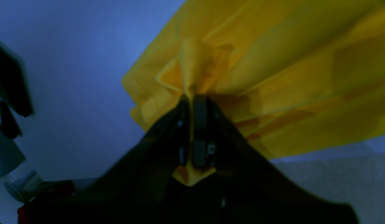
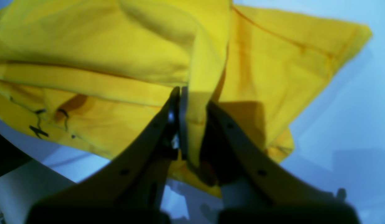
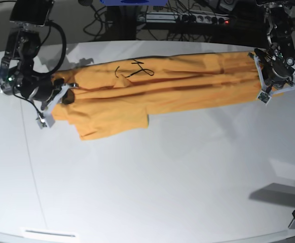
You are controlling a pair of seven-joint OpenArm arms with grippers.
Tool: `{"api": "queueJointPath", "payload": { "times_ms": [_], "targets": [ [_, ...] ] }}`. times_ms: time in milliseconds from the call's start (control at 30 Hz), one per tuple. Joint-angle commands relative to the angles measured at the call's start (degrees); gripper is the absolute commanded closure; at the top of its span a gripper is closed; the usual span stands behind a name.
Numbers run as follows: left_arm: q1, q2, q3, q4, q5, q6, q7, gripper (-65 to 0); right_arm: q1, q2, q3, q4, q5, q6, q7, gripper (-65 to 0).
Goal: Fold the T-shirt properly
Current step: 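Lay the folded edge down onto the shirt and open both grippers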
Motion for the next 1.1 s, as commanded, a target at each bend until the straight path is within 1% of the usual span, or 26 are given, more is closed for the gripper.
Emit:
{"api": "queueJointPath", "payload": {
  "times_ms": [0,133,200,367,533,633,667,733,767,833,900,1000,1067],
  "targets": [
    [-0.1,-1.1,-0.6,0.6,0.7,0.5,0.1,0.0,0.4,0.5,0.3,0.8,0.7,0.1,0.7,-0.1],
    [-0.1,-1.4,-0.6,0.5,0.7,0.5,0.1,0.0,0.4,0.5,0.3,0.8,0.6,0.1,0.8,-0.1],
    [0.0,-2.6,-0.1,0.5,0.7,0.5,0.1,0.0,0.4,0.6,0.3,0.8,0.6,0.1,0.8,-0.1],
    [0.0,-4.1,-0.3,0.5,0.7,0.5,0.1,0.0,0.1,0.6,0.3,0.8,0.6,0.1,0.8,-0.1],
    [0.0,-4.2,-0.6,0.4,0.7,0.5,2.1,0.0,0.1,0.5,0.3,0.8,0.6,0.1,0.8,-0.3],
    [0.0,-4.2,-0.2,0.5,0.7,0.5,2.2,0.0,0.1,0.5,0.3,0.8,0.6,0.1,0.7,-1.3],
    [0.0,-4.2,-0.2,0.5,0.7,0.5,2.2,0.0,0.1,0.5,0.3,0.8,0.6,0.1,0.7,-3.5],
    [0.0,-4.2,-0.2,0.5,0.7,0.5,2.3,0.0,0.0,0.5,0.3,0.8,0.6,-0.1,0.7,-9.9],
    [0.0,-4.2,-0.4,0.6,0.7,0.5,2.3,0.0,0.0,0.5,0.3,0.8,0.6,-1.1,0.6,-14.1],
    [0.0,-4.5,-0.6,0.6,0.7,0.5,2.3,0.0,0.0,0.5,0.3,0.8,0.6,-4.3,0.7,-23.8],
    [0.0,-5.3,-0.4,0.6,0.7,0.5,2.3,0.0,0.0,0.5,0.3,0.8,0.6,-6.7,0.8,-30.8],
    [0.0,-5.8,-0.3,0.6,0.7,0.5,2.3,0.0,0.3,0.5,0.3,0.8,0.6,-9.3,0.8,-37.7],
    [0.0,-5.8,-0.5,0.6,0.7,0.5,2.3,0.0,0.5,0.5,0.4,0.8,0.6,-10.9,0.9,-39.6]
  ]
}}
